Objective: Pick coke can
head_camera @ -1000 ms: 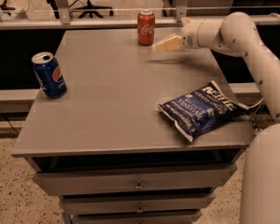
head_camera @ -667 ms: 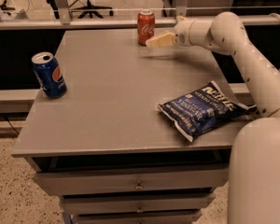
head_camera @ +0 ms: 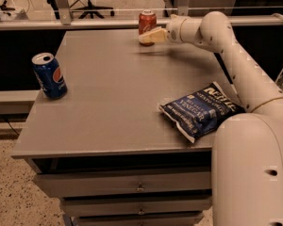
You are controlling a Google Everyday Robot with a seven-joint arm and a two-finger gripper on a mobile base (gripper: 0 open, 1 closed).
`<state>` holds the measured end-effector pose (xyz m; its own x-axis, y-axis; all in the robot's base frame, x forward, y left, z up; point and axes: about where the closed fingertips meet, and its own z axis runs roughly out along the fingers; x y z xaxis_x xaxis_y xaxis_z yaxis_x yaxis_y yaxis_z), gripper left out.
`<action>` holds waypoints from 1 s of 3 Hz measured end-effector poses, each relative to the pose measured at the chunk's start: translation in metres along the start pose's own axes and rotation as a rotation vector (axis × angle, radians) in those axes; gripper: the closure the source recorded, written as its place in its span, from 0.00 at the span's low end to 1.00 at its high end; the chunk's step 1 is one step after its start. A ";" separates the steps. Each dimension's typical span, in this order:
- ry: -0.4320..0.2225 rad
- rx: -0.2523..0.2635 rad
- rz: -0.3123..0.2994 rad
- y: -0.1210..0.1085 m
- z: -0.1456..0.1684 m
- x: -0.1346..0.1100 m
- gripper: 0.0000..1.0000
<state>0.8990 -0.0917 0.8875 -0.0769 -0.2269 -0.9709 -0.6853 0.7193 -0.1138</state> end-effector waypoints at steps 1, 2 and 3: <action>-0.017 -0.024 0.007 0.007 0.014 -0.009 0.17; -0.025 -0.044 0.015 0.013 0.021 -0.014 0.41; -0.033 -0.072 0.029 0.019 0.020 -0.019 0.64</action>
Offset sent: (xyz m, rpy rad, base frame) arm 0.0112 0.0288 0.0172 0.0446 0.0037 0.0561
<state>0.9018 -0.0603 0.8990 -0.0746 -0.1842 -0.9800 -0.7337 0.6758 -0.0711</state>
